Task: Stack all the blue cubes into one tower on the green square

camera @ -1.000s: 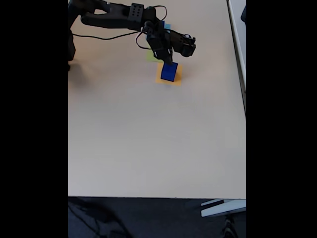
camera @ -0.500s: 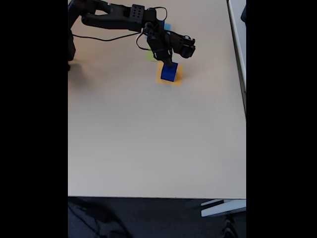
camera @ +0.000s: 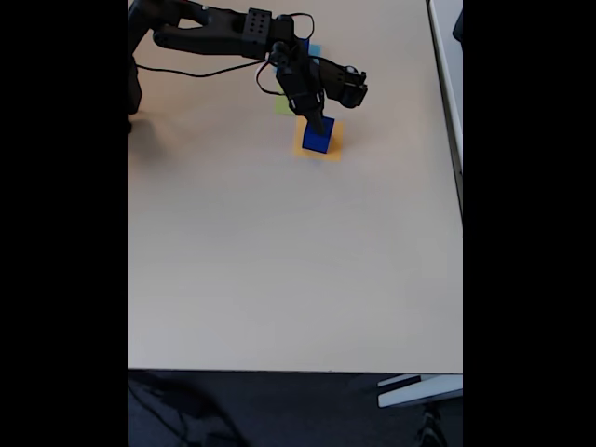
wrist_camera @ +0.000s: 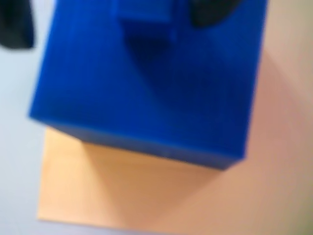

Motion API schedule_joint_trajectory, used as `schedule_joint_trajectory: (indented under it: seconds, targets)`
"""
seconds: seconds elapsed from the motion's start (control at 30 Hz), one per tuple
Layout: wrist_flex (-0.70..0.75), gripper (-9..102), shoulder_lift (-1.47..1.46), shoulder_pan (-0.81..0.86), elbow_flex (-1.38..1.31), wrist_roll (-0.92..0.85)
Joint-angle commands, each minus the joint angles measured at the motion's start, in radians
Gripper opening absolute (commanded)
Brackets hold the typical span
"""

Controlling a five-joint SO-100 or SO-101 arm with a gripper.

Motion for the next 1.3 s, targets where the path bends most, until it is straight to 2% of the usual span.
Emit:
schedule_joint_trajectory:
  seconds: [0.0,0.33,0.5,0.6,0.8,1.27]
  targets:
    - [0.015,17,0.123,-0.005,-0.044,-0.009]
    - [0.071,20,0.419,-0.100,0.103,0.031]
    - [0.095,24,0.488,-0.183,0.222,0.149]
    - [0.069,24,0.491,-0.219,0.318,0.224]
    - [-0.012,24,0.462,-0.239,0.425,0.239]
    - [-0.037,24,0.245,-0.272,0.287,0.227]
